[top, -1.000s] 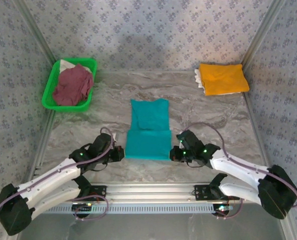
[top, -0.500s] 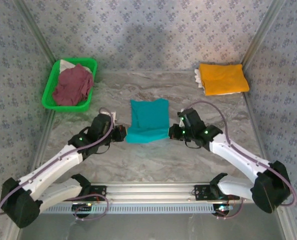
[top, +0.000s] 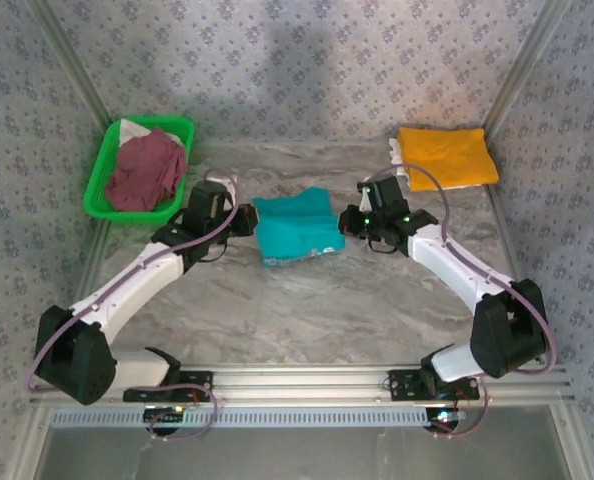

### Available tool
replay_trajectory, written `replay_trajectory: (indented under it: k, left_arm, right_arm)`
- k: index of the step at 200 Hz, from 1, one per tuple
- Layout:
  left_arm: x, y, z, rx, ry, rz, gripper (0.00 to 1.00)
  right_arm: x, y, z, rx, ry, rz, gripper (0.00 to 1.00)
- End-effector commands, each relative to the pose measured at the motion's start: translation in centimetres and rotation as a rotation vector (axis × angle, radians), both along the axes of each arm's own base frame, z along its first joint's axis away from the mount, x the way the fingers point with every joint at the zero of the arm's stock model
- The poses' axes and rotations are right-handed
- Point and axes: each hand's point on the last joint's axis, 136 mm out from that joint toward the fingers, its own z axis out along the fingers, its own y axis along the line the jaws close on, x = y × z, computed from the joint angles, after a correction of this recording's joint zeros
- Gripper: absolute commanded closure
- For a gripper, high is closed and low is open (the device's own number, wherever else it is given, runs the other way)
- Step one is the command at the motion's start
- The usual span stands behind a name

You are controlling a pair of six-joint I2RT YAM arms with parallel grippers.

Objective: Fold and stack the t-shirts

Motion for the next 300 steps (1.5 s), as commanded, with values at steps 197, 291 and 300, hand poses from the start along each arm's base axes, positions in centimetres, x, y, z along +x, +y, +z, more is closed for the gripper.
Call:
replay_trajectory:
  k: [197, 291, 300]
  left_arm:
    - [18.7, 3.9, -3.4, 0.047, 0.022, 0.188, 0.54]
    - [9.0, -4.8, -11.7, -0.06, 0.171, 0.074, 0.69]
    - [8.7, -5.0, -12.9, -0.057, 0.191, 0.073, 0.7]
  right_arm:
    - [20.6, 5.8, 0.2, 0.24, 0.051, 0.095, 0.71]
    - [11.2, 8.1, -8.8, 0.137, 0.143, 0.222, 0.83]
    - [11.2, 8.2, -10.1, 0.117, 0.157, 0.219, 0.83]
